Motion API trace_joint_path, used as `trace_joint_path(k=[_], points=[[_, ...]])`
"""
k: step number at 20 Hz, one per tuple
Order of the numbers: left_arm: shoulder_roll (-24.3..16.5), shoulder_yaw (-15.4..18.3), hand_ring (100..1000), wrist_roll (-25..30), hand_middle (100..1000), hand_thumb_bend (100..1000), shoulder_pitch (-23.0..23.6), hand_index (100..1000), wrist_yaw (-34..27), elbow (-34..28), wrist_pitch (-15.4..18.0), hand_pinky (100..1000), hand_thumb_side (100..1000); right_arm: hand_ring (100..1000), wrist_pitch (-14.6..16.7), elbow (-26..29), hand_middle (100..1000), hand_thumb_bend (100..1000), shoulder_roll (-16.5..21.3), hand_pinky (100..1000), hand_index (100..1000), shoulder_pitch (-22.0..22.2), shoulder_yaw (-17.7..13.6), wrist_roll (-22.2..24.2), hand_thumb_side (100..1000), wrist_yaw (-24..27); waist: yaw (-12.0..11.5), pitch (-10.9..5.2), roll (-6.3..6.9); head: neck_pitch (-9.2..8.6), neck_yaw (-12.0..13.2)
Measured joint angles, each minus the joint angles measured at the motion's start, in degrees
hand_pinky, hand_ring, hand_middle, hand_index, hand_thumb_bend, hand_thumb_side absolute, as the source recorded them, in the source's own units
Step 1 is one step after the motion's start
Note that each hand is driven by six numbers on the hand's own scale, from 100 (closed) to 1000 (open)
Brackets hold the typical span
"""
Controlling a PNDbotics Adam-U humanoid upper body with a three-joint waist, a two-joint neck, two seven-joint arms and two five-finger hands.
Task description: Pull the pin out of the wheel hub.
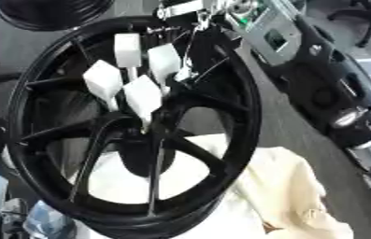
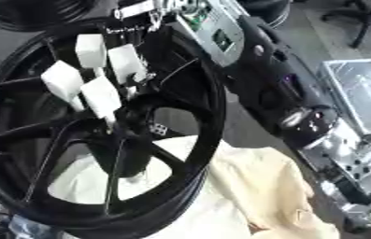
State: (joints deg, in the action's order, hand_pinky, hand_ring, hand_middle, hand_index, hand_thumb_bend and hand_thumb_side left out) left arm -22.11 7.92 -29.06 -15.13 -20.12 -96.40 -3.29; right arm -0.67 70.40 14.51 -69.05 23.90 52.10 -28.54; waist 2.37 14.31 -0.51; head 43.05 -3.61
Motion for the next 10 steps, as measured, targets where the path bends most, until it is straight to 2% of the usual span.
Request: trace_joint_path(k=[10], points=[[-0.01,0.0,770,0.03,744,214,-0.02,700,0.4,0.01,0.0,754,837,602,-3.0,4.25,360,352,4.38,772,504,-3.25,-3.84,-0.18,100,2.52,0.22,0.0,-0.12,0.63,0.39]])
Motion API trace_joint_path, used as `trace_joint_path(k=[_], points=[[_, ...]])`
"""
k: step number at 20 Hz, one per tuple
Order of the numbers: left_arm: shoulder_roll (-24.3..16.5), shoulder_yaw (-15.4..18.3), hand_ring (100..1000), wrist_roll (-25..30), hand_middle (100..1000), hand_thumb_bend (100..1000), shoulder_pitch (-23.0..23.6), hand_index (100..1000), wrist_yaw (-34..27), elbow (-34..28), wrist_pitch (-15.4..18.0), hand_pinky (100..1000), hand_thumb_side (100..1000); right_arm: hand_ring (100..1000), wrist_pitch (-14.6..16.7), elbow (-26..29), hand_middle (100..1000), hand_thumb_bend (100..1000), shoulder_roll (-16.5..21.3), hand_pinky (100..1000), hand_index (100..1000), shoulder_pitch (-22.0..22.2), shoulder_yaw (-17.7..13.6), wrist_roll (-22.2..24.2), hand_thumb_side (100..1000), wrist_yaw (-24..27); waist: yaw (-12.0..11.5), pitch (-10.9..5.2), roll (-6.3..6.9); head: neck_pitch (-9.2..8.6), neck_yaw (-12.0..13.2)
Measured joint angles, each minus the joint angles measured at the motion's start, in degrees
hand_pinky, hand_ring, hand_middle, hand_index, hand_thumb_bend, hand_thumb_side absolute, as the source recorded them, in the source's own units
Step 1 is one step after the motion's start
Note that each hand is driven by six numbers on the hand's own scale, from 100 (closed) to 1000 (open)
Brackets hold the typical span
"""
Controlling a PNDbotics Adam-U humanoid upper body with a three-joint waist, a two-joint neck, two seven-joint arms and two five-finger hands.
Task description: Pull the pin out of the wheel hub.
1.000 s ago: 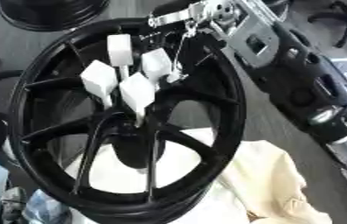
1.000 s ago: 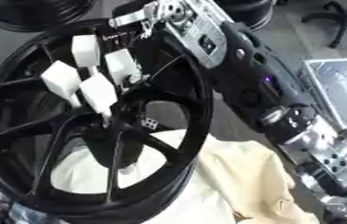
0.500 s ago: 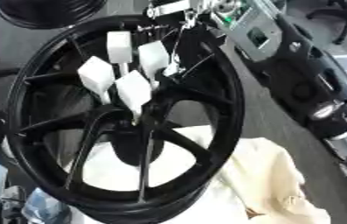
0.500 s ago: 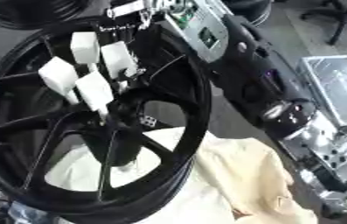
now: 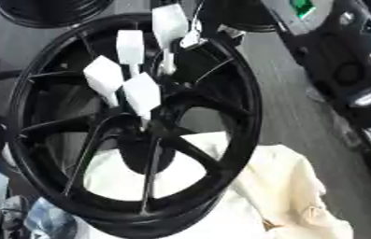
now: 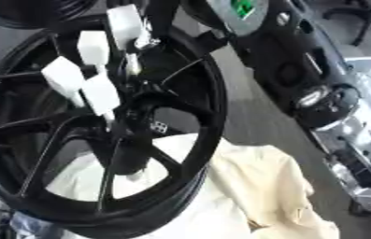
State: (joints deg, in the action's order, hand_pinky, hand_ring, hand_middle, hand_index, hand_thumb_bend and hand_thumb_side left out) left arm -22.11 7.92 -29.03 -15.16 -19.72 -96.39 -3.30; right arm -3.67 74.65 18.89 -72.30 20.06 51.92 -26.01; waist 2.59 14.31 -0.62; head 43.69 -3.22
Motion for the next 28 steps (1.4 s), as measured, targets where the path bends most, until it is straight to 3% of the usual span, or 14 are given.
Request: trace_joint_path(k=[5,10,14,18,23,24,26,27,28], points=[[-0.1,0.09,770,-0.12,744,212,0.26,700,0.1,-0.05,0.1,754,837,601,-3.19,4.24,362,350,7.65,772,508,-0.23,-4.31,-2.98,100,3.83,1.19,-0.01,-0.64,0.09,0.85],[-0.6,0.51,770,-0.46,745,210,0.61,699,0.29,-0.38,0.23,754,838,601,-6.82,10.48,365,353,20.11,772,513,5.8,-9.66,-8.62,100,9.44,2.18,-0.01,-0.64,0.1,2.08],[-0.61,0.81,771,-0.78,745,209,0.74,700,0.52,-0.61,0.36,754,837,601,-9.32,16.79,378,357,30.42,773,527,16.4,-15.17,-15.02,100,13.89,2.51,0.06,-0.54,0.1,2.54],[-0.61,1.11,771,-1.08,746,209,0.73,701,0.57,-1.32,0.53,754,834,611,-11.82,21.94,412,352,37.91,786,573,31.71,-23.2,-23.74,100,17.54,2.7,0.81,0.07,-0.01,3.3],[-0.61,1.46,770,-1.4,745,207,0.7,700,0.6,-2.14,0.72,754,834,709,-13.58,23.28,582,362,38.73,836,747,45.8,-31.48,-32.76,100,19.17,2.92,1.05,0.62,-0.51,4.6],[-0.61,1.48,770,-1.48,744,206,0.7,699,0.6,-2.16,0.67,754,835,768,-13.6,22.94,697,346,38.22,869,832,47.64,-32.6,-34.07,230,19.17,2.94,1.05,0.76,-0.54,4.7],[-0.61,1.54,770,-1.66,744,205,0.7,699,0.6,-2.16,0.59,754,835,829,-13.3,21.65,795,293,36.7,905,900,50.71,-34.46,-36.44,359,19.13,2.94,1.06,1.12,-0.59,4.91],[-0.61,1.62,770,-1.73,744,205,0.7,699,0.59,-2.16,0.6,754,835,850,-13.14,20.72,839,131,35.92,918,926,51.82,-35.19,-37.53,339,19.12,2.94,1.06,1.25,-0.71,4.93],[-0.61,1.67,771,-1.8,745,206,0.7,699,0.58,-2.16,0.6,754,835,852,-13.05,19.66,846,208,35.16,921,932,52.64,-35.83,-38.6,471,19.12,2.96,1.06,1.3,-0.81,4.92]])
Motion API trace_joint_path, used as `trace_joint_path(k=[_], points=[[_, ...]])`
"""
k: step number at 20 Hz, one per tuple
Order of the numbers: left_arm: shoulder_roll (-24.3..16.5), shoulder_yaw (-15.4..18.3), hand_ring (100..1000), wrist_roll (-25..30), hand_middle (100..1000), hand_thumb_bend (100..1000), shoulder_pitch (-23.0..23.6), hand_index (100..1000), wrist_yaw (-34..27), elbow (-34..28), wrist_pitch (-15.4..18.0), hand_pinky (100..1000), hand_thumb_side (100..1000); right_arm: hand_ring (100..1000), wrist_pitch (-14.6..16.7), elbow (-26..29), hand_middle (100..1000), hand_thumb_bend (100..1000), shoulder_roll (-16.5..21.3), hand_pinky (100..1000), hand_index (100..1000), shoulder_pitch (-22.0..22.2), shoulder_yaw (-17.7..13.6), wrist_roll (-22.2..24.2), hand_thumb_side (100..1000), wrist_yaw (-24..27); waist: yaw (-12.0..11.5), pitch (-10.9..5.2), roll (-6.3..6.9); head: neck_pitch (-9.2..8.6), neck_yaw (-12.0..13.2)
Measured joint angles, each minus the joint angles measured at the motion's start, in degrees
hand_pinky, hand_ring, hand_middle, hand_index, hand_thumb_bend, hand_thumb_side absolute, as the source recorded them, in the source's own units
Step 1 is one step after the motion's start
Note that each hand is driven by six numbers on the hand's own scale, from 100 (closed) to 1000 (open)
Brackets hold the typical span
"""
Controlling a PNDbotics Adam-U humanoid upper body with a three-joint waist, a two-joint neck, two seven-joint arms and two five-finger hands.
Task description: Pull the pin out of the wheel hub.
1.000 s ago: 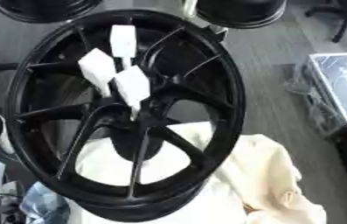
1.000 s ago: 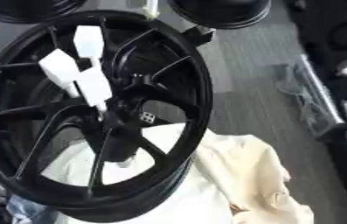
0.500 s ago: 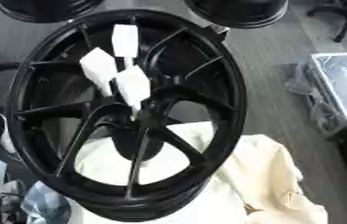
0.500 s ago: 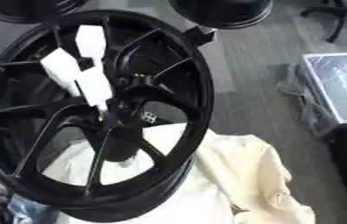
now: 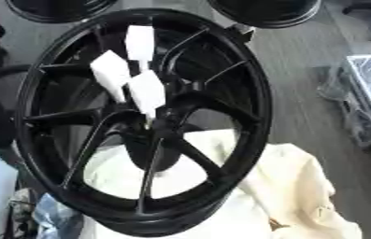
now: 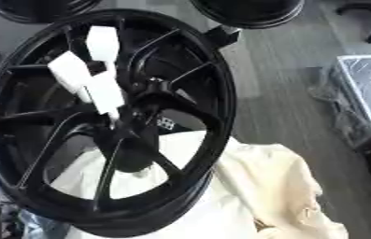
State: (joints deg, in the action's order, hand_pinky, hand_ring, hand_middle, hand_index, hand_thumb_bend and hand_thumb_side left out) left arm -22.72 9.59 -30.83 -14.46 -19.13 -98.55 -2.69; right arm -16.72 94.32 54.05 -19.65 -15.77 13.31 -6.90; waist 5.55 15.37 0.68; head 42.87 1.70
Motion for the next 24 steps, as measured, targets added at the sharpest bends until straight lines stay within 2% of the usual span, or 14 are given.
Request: trace_joint_path(k=[1,4,6,7,10,13,16,17,18,20,23,24], points=[[0.0,0.08,771,-0.07,745,206,0.0,699,-0.01,0.01,-0.01,754,835,857,0.11,-1.06,859,165,-0.69,925,939,0.58,-0.56,-1.14,525,0.03,0.01,0.0,0.0,-0.14,-0.03],[0.01,0.11,771,-0.17,745,206,0.0,700,-0.02,0.02,-0.04,754,835,850,0.47,-3.73,855,130,-2.28,924,933,1.41,-1.73,-4.97,568,0.97,0.11,0.0,0.17,-0.18,-0.17],[0.01,0.11,771,-0.2,745,206,0.0,699,-0.03,0.03,-0.07,754,835,822,0.57,-4.81,801,168,-3.08,916,899,1.54,-1.98,-7.78,503,2.4,0.15,0.0,0.39,-0.18,-0.31],[0.02,0.11,771,-0.21,745,206,0.0,699,-0.03,0.03,-0.07,754,835,794,0.68,-5.02,760,180,-3.43,909,876,1.48,-2.04,-9.33,443,3.37,0.15,0.0,0.46,-0.18,-0.33],[0.02,0.11,771,-0.21,745,206,0.0,699,-0.05,0.03,-0.07,754,835,745,1.9,-4.55,679,124,-4.33,906,807,0.43,-1.85,-14.95,334,8.53,0.17,0.0,0.55,-0.18,-0.5],[0.05,0.09,771,-0.14,745,205,-0.07,700,-0.06,0.03,-0.11,754,834,738,4.56,-2.86,668,100,-5.47,913,796,-1.24,-0.39,-20.92,348,17.96,0.0,-0.01,0.55,-0.18,-0.85],[0.06,0.05,771,0.05,745,205,-0.2,700,-0.06,0.03,-0.08,754,832,739,7.19,-1.66,665,100,-6.86,921,793,-2.84,1.9,-24.95,368,26.48,-0.44,-0.01,0.55,-0.18,-1.11],[0.06,0.01,771,0.09,746,205,-0.24,700,-0.06,0.02,-0.06,754,832,738,7.79,-1.44,660,100,-7.41,921,790,-3.36,2.52,-25.68,273,28.3,-0.54,-0.01,0.54,-0.18,-1.19],[0.07,-0.06,771,0.15,746,206,-0.28,700,-0.06,0.01,-0.04,753,832,736,8.38,-1.25,658,100,-8.08,921,788,-3.96,3.19,-26.36,357,29.92,-0.67,-0.01,0.54,-0.18,-1.26],[0.09,-0.23,771,0.23,746,206,-0.42,701,-0.06,-0.02,-0.07,753,831,724,9.32,-1.2,646,126,-9.44,915,781,-4.95,4.2,-27.42,286,31.92,-0.96,-0.01,0.54,-0.18,-1.3],[0.11,-0.27,771,0.27,746,207,-0.66,701,-0.06,-0.32,-0.06,753,829,719,10.2,-1.28,641,172,-11.62,911,779,-5.82,5.44,-28.24,237,32.72,-1.3,-0.01,0.54,-0.18,-1.34],[0.13,-0.27,771,0.27,746,207,-0.68,701,-0.06,-0.35,-0.06,753,830,718,10.4,-1.47,640,167,-12.29,911,779,-6.01,5.79,-28.2,270,32.75,-1.39,-0.01,0.55,-0.18,-1.34]])
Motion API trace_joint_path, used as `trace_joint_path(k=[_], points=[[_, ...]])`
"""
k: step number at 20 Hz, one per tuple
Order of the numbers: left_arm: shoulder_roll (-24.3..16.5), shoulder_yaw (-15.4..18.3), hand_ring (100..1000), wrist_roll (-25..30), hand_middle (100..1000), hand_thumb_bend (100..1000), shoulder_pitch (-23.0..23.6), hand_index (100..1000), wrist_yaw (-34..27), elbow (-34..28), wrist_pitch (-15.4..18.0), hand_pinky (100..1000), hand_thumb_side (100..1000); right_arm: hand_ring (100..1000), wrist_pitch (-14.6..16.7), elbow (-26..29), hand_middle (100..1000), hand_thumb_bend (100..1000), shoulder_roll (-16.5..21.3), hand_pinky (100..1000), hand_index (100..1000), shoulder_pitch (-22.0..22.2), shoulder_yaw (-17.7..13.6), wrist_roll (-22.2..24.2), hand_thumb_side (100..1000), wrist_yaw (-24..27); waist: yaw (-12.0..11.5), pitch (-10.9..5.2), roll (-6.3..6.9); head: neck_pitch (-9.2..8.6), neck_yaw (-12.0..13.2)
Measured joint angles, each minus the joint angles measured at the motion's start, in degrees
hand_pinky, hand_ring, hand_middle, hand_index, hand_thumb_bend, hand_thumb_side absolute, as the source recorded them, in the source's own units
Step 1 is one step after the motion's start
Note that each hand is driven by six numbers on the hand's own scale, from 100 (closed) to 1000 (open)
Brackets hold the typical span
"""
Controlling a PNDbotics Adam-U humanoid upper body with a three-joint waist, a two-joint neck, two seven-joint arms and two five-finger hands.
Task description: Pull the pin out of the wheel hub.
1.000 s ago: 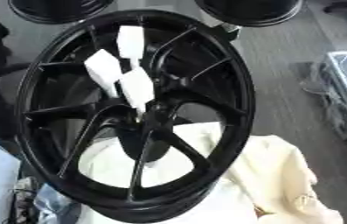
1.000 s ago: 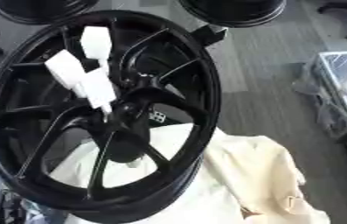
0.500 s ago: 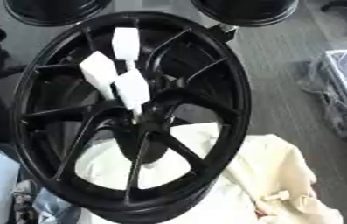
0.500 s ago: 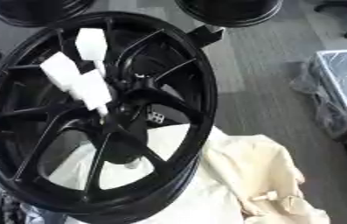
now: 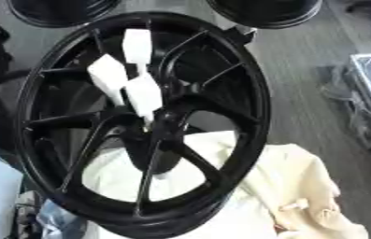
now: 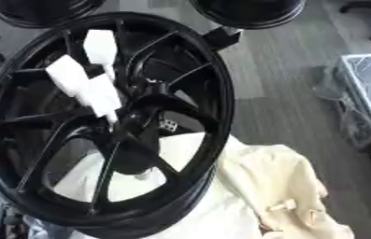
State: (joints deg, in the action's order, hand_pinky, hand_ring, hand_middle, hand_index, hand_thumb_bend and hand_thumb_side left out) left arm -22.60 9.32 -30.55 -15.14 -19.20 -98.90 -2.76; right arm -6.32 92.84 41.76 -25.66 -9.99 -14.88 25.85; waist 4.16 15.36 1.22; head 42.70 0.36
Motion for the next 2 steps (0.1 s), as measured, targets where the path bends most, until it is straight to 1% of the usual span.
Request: trace_joint_path(k=[2], points=[[0.05,-0.01,771,0.0,746,207,-0.01,701,0.0,-0.05,0.0,753,829,712,0.33,-0.42,635,168,-1.12,910,777,-0.05,0.51,0.31,269,0.0,-0.05,0.0,0.0,0.0,0.01]])
